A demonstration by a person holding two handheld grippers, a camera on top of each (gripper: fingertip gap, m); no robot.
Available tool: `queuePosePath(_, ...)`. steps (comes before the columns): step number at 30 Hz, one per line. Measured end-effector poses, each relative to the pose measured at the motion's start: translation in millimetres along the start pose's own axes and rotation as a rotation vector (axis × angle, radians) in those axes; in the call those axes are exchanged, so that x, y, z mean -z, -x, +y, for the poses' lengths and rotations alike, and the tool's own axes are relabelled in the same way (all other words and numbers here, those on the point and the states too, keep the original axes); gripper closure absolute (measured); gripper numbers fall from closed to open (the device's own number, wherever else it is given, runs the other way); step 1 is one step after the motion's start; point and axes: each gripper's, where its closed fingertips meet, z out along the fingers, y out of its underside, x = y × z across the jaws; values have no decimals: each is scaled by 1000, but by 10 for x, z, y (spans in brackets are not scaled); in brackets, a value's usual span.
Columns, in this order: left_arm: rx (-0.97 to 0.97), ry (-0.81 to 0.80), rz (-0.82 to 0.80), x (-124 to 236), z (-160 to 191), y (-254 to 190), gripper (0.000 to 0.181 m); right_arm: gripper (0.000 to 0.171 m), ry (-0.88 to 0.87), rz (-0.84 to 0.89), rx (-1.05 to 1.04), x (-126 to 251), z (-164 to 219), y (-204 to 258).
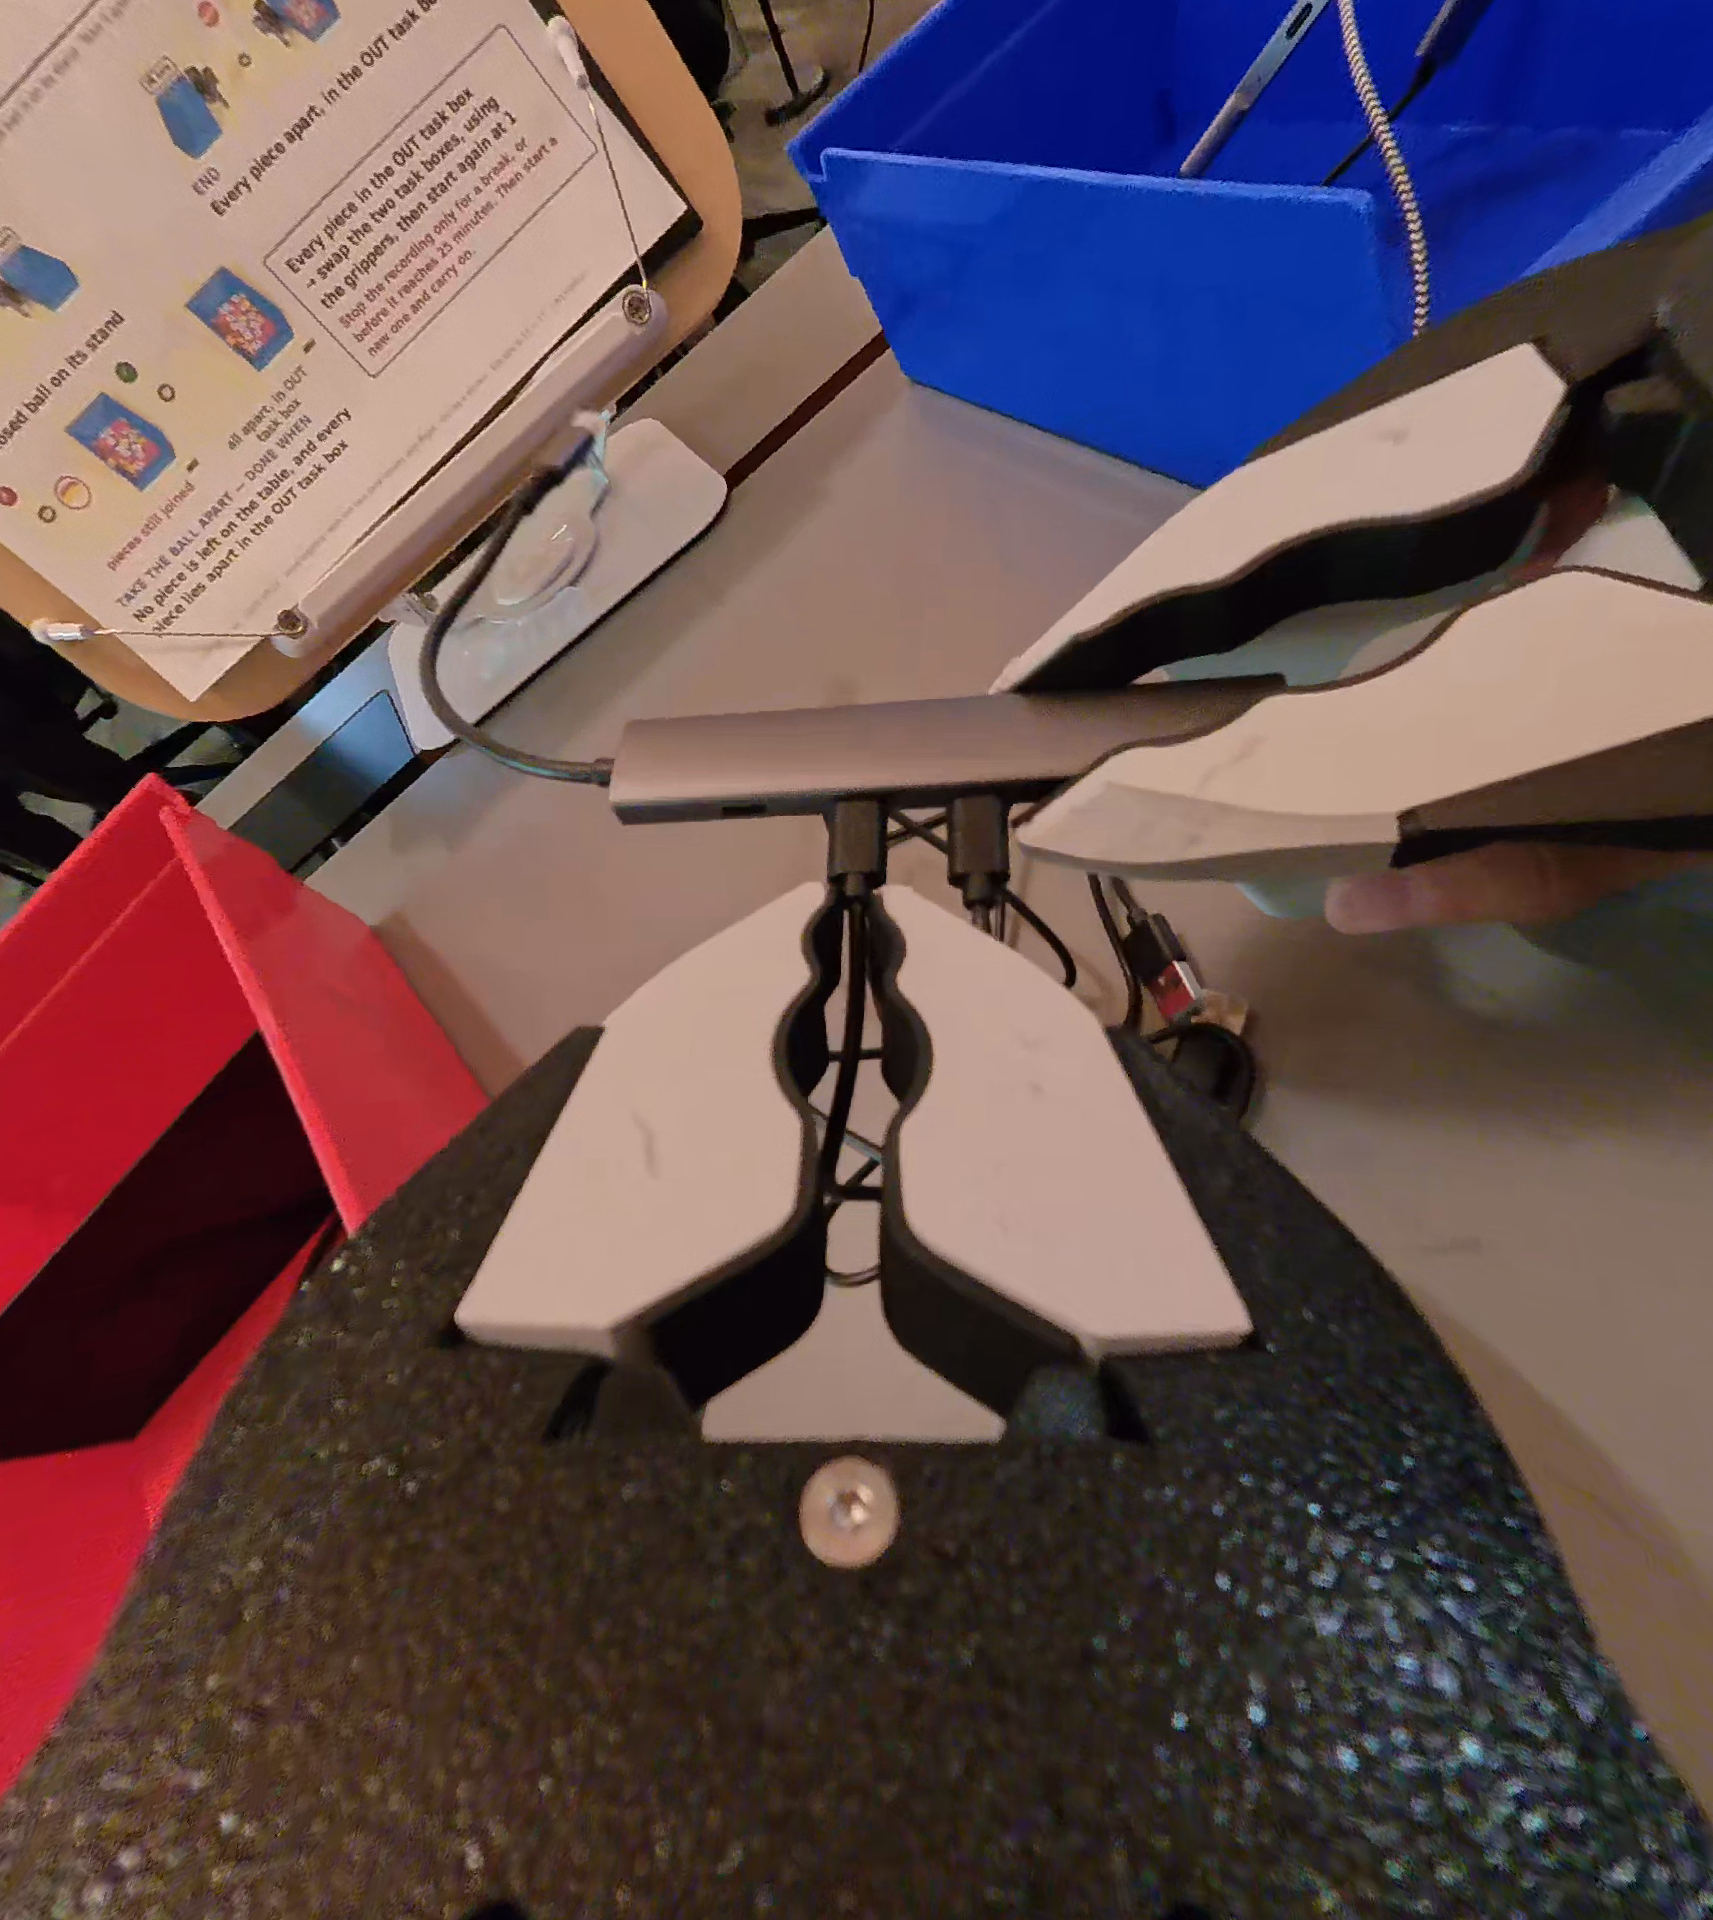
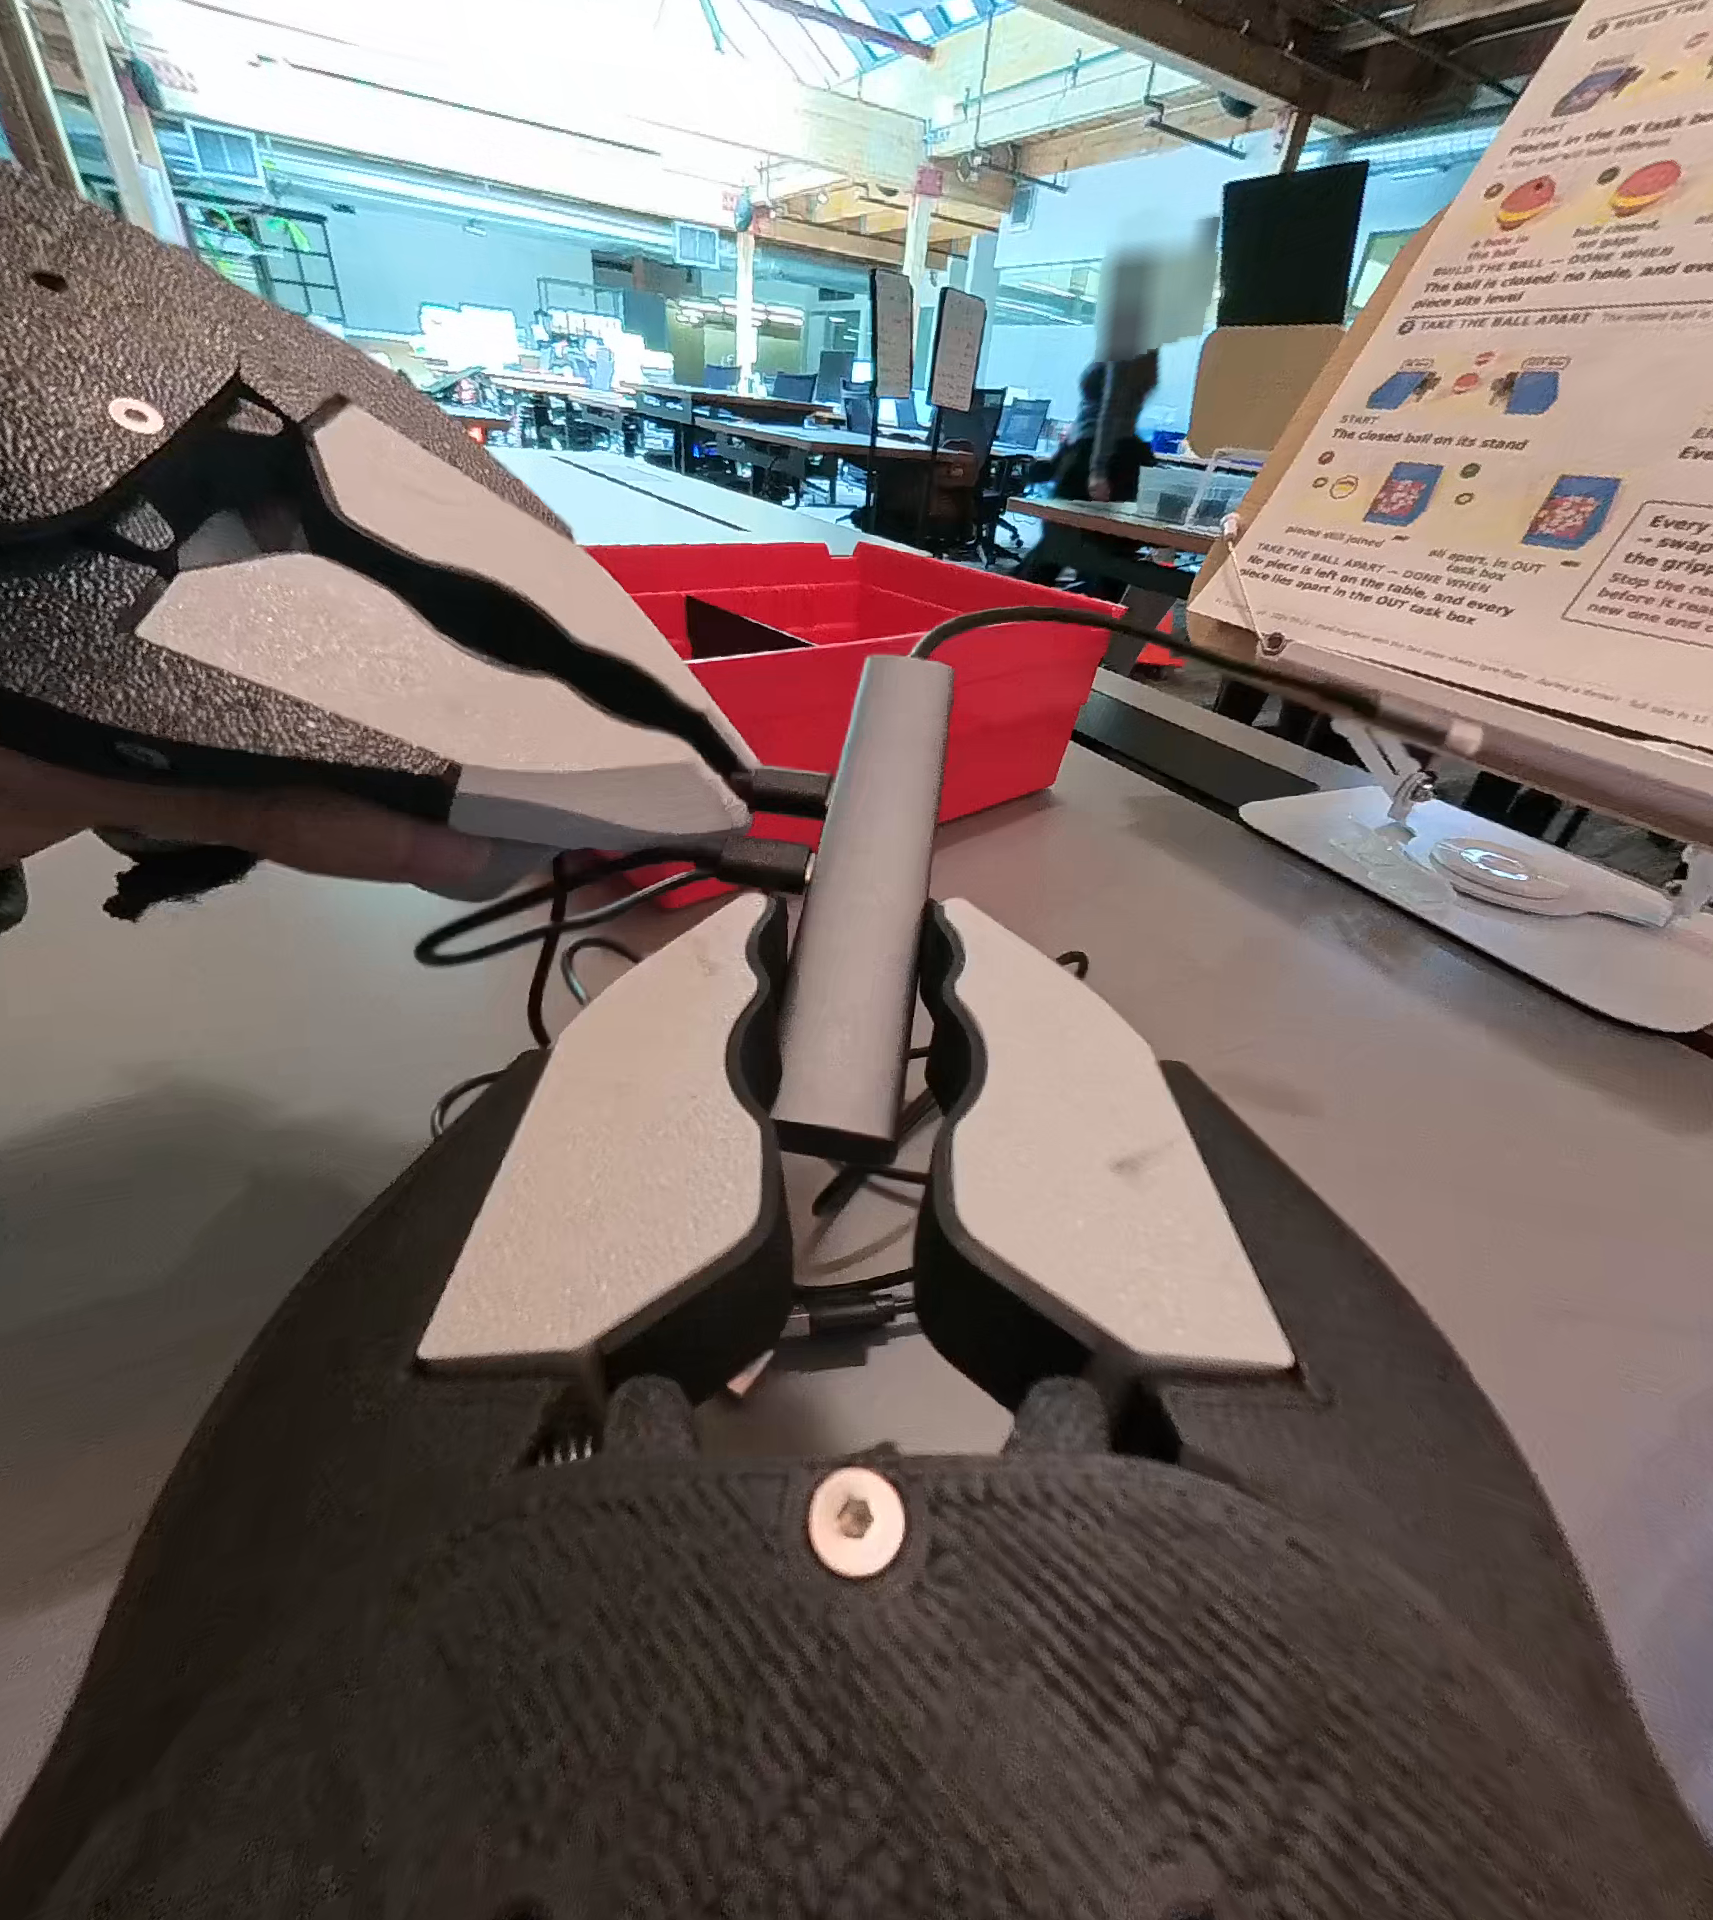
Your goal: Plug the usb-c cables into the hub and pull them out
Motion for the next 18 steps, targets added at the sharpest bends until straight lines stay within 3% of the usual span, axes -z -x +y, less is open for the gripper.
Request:
queuePosePath(1,12,-9,10,-24,-6,-12,177,147,-4,14,-8,2,-5,-29)
queuePosePath(4,106,-64,66,-41,-71,-13,176,147,-15,34,-68,13,-14,-117)
queuePosePath(5,133,-80,62,-3,-98,55,167,147,-12,70,-97,25,-4,-190)
queuePosePath(8,227,-81,-66,221,-53,636,160,147,-50,86,-189,80,-27,-308)
queuePosePath(10,272,35,-183,382,227,1197,156,147,-71,84,-225,103,-42,-349)
queuePosePath(12,325,208,-193,479,608,1596,150,147,-69,75,-240,99,-37,-353)
queuePosePath(18,314,643,123,418,1430,1691,152,147,-33,32,-172,45,-18,-234)
